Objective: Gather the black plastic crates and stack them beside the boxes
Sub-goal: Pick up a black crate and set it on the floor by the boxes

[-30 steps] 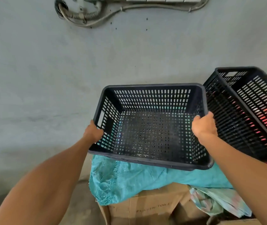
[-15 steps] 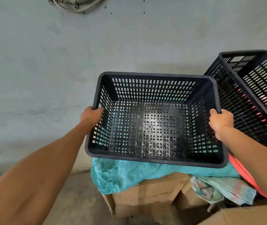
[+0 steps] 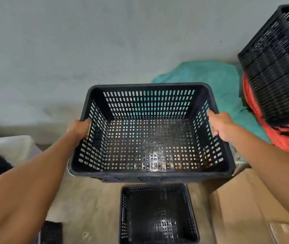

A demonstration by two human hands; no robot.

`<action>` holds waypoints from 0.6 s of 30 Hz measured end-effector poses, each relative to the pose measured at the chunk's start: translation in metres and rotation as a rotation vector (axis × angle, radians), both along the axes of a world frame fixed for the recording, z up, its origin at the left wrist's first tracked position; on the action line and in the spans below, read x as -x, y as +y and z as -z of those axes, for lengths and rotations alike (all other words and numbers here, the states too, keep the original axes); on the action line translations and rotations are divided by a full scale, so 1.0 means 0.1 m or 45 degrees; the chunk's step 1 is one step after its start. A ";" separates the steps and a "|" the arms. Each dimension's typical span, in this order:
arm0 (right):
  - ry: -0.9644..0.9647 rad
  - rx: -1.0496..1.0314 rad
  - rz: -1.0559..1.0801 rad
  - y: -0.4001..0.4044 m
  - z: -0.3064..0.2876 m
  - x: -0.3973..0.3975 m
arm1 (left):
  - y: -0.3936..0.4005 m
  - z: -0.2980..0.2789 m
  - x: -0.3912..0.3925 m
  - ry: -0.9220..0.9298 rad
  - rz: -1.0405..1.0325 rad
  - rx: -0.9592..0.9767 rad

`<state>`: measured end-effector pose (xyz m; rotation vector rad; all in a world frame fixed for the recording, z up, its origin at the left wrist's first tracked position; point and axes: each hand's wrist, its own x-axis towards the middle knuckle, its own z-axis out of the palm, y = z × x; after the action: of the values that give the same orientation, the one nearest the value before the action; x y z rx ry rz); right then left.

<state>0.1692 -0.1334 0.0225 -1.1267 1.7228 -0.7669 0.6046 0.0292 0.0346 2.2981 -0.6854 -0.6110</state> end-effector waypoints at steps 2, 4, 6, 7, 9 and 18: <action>0.049 -0.049 -0.017 0.32 0.21 -0.05 | 0.43 0.26 -0.03 0.056 -0.042 -0.036; 0.100 -0.095 -0.023 0.62 0.47 -0.07 | 0.80 0.54 -0.04 0.106 -0.059 -0.077; 0.131 -0.126 -0.028 0.89 0.71 -0.04 | 1.08 0.78 -0.01 0.130 -0.079 -0.101; 0.147 -0.138 -0.019 1.02 0.84 -0.03 | 1.20 0.91 0.02 0.138 -0.077 -0.121; 0.179 -0.186 0.030 1.27 1.16 0.03 | 1.45 1.21 0.12 0.154 -0.089 -0.180; 0.427 -0.302 0.014 1.83 2.82 0.40 | 1.92 2.78 0.57 0.146 -0.136 -0.410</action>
<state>0.1293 0.0500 -0.2592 -1.1269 2.0375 -0.3791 0.5479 0.2216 -0.2436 2.5497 -0.4312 -0.8461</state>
